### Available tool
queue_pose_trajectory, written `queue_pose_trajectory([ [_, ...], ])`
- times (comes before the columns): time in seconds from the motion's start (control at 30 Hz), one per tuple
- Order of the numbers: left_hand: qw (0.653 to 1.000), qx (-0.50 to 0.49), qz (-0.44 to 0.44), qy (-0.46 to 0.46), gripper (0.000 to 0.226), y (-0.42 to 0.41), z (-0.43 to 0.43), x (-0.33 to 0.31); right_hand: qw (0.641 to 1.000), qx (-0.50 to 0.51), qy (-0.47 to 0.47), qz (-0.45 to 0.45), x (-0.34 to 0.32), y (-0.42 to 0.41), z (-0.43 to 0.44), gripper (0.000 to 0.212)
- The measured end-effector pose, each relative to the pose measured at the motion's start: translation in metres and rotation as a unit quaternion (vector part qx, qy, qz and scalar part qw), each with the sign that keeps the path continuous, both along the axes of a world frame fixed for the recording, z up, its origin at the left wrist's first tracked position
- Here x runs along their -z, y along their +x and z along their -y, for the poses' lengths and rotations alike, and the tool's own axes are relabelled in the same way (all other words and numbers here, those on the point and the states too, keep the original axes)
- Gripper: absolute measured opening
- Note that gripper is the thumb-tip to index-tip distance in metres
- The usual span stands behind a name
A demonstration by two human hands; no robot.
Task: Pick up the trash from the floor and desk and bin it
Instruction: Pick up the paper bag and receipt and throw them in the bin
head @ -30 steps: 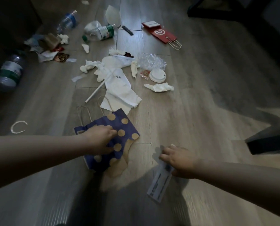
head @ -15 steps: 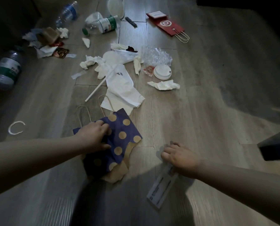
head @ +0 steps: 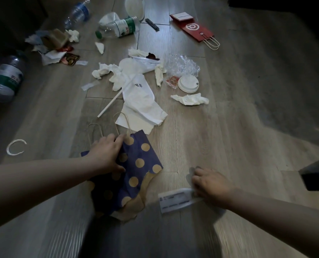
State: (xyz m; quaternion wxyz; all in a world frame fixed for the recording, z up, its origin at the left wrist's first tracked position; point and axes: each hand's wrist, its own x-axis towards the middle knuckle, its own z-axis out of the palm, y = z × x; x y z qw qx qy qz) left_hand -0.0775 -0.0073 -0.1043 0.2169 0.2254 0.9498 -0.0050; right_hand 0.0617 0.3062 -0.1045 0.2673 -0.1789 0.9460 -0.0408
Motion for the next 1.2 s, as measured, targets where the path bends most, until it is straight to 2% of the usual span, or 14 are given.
queue_pose_trajectory([
  [0.3,0.992,-0.099,0.048,0.063,0.11,0.002,0.016,-0.008,0.988,0.116,-0.101,-0.023,-0.011,-0.022,-0.002,0.019],
  [0.53,0.978,-0.132,0.098,0.128,0.067,-0.006,0.021,-0.023,0.978,0.174,-0.111,-0.015,-0.02,-0.04,0.013,0.012],
  [0.67,0.961,-0.18,0.137,0.161,0.054,-0.01,0.027,-0.023,0.965,0.21,-0.156,-0.018,-0.022,-0.049,0.019,0.013],
  [0.83,0.946,-0.233,0.097,0.202,0.043,-0.016,0.041,-0.028,0.937,0.262,-0.223,-0.051,-0.031,-0.082,0.038,0.018],
  [1.0,0.935,-0.275,0.082,0.207,0.05,-0.028,0.061,-0.03,0.923,0.28,-0.246,-0.101,-0.033,-0.127,0.063,0.025],
  [1.2,0.925,-0.298,0.054,0.227,0.053,-0.031,0.082,-0.021,0.919,0.292,-0.232,-0.128,-0.028,-0.175,0.092,0.015],
])
